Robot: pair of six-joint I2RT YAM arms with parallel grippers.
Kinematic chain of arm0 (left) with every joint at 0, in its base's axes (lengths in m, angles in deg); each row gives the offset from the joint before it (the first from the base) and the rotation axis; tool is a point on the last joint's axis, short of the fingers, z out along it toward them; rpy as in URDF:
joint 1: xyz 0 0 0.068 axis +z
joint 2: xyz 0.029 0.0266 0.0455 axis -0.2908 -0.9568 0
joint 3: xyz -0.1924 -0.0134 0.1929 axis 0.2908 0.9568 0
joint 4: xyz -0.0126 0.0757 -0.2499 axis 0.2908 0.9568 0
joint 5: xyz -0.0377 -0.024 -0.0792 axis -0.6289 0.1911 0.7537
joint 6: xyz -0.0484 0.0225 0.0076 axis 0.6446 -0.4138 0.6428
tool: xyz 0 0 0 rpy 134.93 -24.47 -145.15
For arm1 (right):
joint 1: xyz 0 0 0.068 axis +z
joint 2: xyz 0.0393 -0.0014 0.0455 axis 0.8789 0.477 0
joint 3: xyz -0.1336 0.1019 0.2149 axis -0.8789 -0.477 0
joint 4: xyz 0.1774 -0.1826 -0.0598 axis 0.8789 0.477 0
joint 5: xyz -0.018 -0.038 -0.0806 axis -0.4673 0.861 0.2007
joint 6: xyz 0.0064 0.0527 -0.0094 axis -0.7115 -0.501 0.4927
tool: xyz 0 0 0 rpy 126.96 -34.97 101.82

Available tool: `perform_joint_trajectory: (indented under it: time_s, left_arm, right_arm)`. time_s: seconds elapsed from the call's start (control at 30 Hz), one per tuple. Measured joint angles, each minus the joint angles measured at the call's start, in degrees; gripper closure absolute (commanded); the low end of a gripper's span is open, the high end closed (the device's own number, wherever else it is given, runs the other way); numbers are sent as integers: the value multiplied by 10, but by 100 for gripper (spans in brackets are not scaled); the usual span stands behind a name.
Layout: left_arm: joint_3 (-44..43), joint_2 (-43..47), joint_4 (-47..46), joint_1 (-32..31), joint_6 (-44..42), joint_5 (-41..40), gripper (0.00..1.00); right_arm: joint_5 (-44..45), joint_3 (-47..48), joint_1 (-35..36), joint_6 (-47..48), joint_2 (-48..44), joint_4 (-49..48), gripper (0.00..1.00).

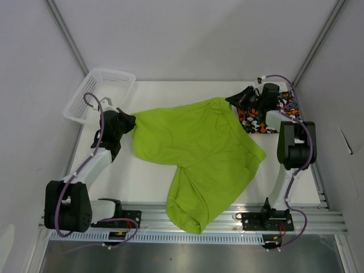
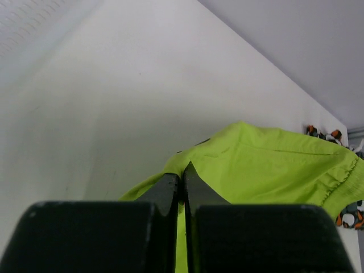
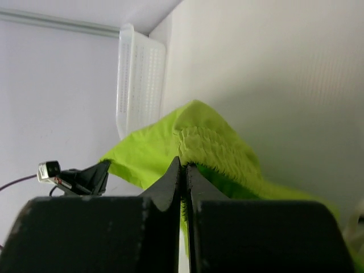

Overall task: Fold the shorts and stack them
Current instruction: Flatten the shorts out

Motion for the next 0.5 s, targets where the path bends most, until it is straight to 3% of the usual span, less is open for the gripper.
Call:
perform_joint_trajectory:
  time_s: [0.37,0.4,0.43,0.47,0.5]
  left_arm:
    - [-15,-136,-91,39,4,1,100]
    - [-22,-151,-93,42,4,2,100]
    - [-29,-163,-94,45,4,3,100]
    - [-35,-174,-94,48,4,5,69]
    - [-44,-188,-96,52,4,7,68]
  right_arm:
    - [-5,332,30,-21,275,1,100]
    - [-7,370,32,-28,302,8,96]
    - [-6,400,33,-33,323,9,88]
    - [-7,433,34,-42,348,13,36]
    - [-2,468,34,-52,377,12,26]
